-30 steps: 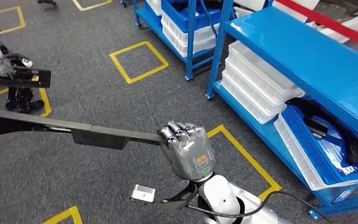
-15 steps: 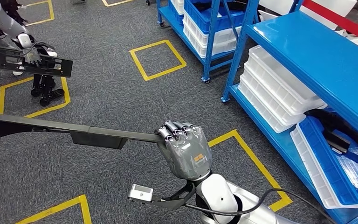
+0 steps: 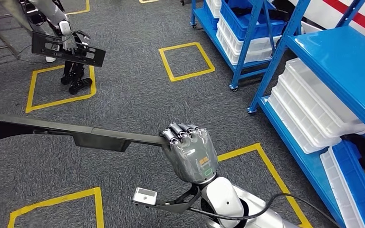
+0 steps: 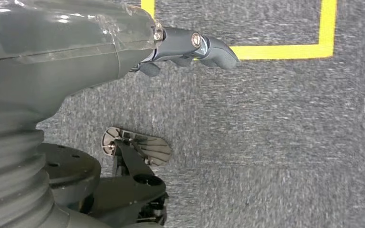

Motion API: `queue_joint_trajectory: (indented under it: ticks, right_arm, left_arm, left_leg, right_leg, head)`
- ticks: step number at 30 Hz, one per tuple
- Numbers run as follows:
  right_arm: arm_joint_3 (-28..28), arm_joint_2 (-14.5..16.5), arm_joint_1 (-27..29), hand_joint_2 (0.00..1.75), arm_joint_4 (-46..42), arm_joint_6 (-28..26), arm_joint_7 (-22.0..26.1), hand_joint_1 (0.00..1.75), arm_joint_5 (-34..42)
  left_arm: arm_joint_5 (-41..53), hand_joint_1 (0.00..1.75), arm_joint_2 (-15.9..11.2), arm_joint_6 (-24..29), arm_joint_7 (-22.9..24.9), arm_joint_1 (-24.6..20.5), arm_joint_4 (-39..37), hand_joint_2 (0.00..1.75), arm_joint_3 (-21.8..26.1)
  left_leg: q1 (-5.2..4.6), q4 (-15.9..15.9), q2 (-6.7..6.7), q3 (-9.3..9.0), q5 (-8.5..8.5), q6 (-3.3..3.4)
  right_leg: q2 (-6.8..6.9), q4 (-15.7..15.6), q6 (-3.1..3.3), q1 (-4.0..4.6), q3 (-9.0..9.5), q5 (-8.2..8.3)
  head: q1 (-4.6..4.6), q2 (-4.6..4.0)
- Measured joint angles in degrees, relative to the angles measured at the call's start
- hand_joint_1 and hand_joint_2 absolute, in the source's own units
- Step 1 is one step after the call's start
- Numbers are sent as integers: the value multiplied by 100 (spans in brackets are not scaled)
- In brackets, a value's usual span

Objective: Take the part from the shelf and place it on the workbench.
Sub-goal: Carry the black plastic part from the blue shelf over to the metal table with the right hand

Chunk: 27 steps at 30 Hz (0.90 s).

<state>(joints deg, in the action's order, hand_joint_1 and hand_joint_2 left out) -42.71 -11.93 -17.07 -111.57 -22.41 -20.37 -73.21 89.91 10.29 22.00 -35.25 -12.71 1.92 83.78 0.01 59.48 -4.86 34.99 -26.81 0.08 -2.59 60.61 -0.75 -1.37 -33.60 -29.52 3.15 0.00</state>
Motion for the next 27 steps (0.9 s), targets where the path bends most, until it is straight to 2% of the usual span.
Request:
queue_joint_trajectory:
  ticks: [2, 4, 6, 8, 9, 10, 11, 12, 13, 15, 16, 18, 20, 22, 23, 24, 25, 26, 27]
  right_arm:
    - [0, -1, -1, 175, 2, 2, 0, 175, 4]
    - [0, -2, -2, 175, 1, 3, -5, 175, 4]
    - [0, -2, -2, 175, 1, 3, -14, 175, 6]
    - [0, -3, 4, 175, 1, 3, -17, 175, 12]
    - [0, -4, 7, 175, 2, 2, -17, 175, 15]
    - [0, -4, 10, 175, 2, 1, -17, 175, 19]
    - [0, -4, 11, 175, 2, -1, -17, 175, 22]
    - [0, -4, 10, 175, 2, -3, -17, 175, 26]
    - [0, -4, 9, 175, 2, -5, -17, 175, 30]
    - [0, -4, 5, 175, 2, -9, -17, 175, 37]
    - [0, -4, 4, 175, 2, -11, -16, 175, 39]
    - [0, -5, 3, 175, 2, -14, -14, 175, 46]
    - [0, -6, 3, 175, 2, -17, -11, 175, 50]
    - [0, -8, 8, 175, 2, -21, -10, 175, 52]
    - [0, -9, 15, 175, 3, -23, -10, 175, 54]
    - [0, -10, 25, 175, 3, -24, -10, 175, 57]
    - [0, -11, 34, 175, 4, -24, -9, 175, 60]
    - [0, -12, 39, 175, 4, -24, -7, 175, 62]
    - [0, -12, 40, 175, 4, -25, -4, 175, 64]
  left_arm:
    - [3, 0, 0, 8, -1, 14, 0, 175, 0]
    - [3, 0, 0, 11, -1, 27, 0, 175, -1]
    - [4, 0, 0, 14, -1, 19, 0, 175, -1]
    - [4, 0, 0, 14, 1, 13, 0, 175, 0]
    - [4, 0, 0, 14, 1, 16, 0, 175, 0]
    - [4, 0, 0, 15, 2, 19, 0, 175, 0]
    - [3, 0, 0, 16, 2, 21, 0, 175, 0]
    - [4, 0, 0, 18, 2, 21, 0, 175, 0]
    - [4, 0, 0, 20, 2, 19, 0, 175, 0]
    - [5, 0, 0, 20, -3, 15, 0, 175, 0]
    - [4, 0, -1, 19, -6, 20, 0, 175, 0]
    - [3, 0, -5, 16, -14, 37, 0, 175, 0]
    - [3, 0, -9, 16, -21, 45, 1, 175, 0]
    - [4, 0, -9, 15, -26, 37, 1, 175, 0]
    - [4, 0, -9, 14, -27, 34, 1, 175, 0]
    - [4, 0, -9, 13, -27, 35, 0, 175, 0]
    - [4, 0, -9, 12, -27, 37, 1, 175, 0]
    - [4, 0, -9, 11, -27, 39, 1, 175, 0]
    - [4, 0, -9, 11, -27, 40, 2, 175, 0]
  left_leg:
    - [13, 8, -67, 29, 8, -47]
    - [15, 108, 17, 56, -60, -105]
    - [14, 588, 242, 257, -326, -165]
    - [35, 1332, 388, 627, -647, -205]
    - [46, 1591, 416, 763, -717, -212]
    - [52, 1646, 430, 801, -678, -210]
    - [55, 1481, 444, 726, -543, -200]
    - [54, 1110, 478, 541, -332, -182]
    - [38, 691, 567, 333, -161, -160]
    - [-15, 111, 693, 66, 25, -106]
    - [-43, 36, 715, 47, 15, -85]
    - [-50, -12, 626, 46, 28, -33]
    - [-22, -94, 548, -4, 53, 35]
    - [-8, -135, 470, -43, 64, 89]
    - [-12, -133, 423, -47, 58, 107]
    - [-17, -128, 369, -51, 53, 116]
    - [-21, -122, 310, -58, 46, 122]
    - [-22, -112, 244, -67, 36, 121]
    - [-19, -95, 176, -80, 21, 114]
  right_leg:
    - [32, -7, 57, 22, 2, -8]
    - [124, -33, 115, 21, 29, 8]
    - [238, -56, 166, 12, 59, 9]
    - [353, -56, 197, 27, 71, -10]
    - [411, -56, 203, 33, 77, -21]
    - [466, -55, 201, 37, 87, -33]
    - [516, -55, 196, 39, 104, -49]
    - [566, -55, 185, 39, 131, -69]
    - [610, -56, 169, 43, 160, -91]
    - [683, -63, 127, 59, 198, -130]
    - [712, -74, 103, 66, 206, -139]
    - [745, -96, 47, 63, 233, -159]
    - [594, 46, 5, 51, 195, -281]
    - [370, 620, -3, 48, -80, -579]
    - [315, 1006, -5, 52, -288, -733]
    - [293, 1318, -9, 55, -469, -810]
    - [283, 1457, -11, 56, -575, -777]
    - [275, 1373, -8, 54, -577, -629]
    - [249, 1075, -2, 49, -473, -392]
  head:
    - [-10, 0]
    - [-30, 0]
    - [-77, 0]
    - [-108, 0]
    - [-109, 0]
    - [-111, 0]
    - [-111, 0]
    - [-111, 0]
    - [-110, 0]
    - [-109, 0]
    - [-107, 0]
    - [-108, 0]
    - [-96, 0]
    - [-59, 0]
    - [-41, 0]
    - [-27, 0]
    - [-20, 0]
    - [-17, 0]
    - [-13, 0]
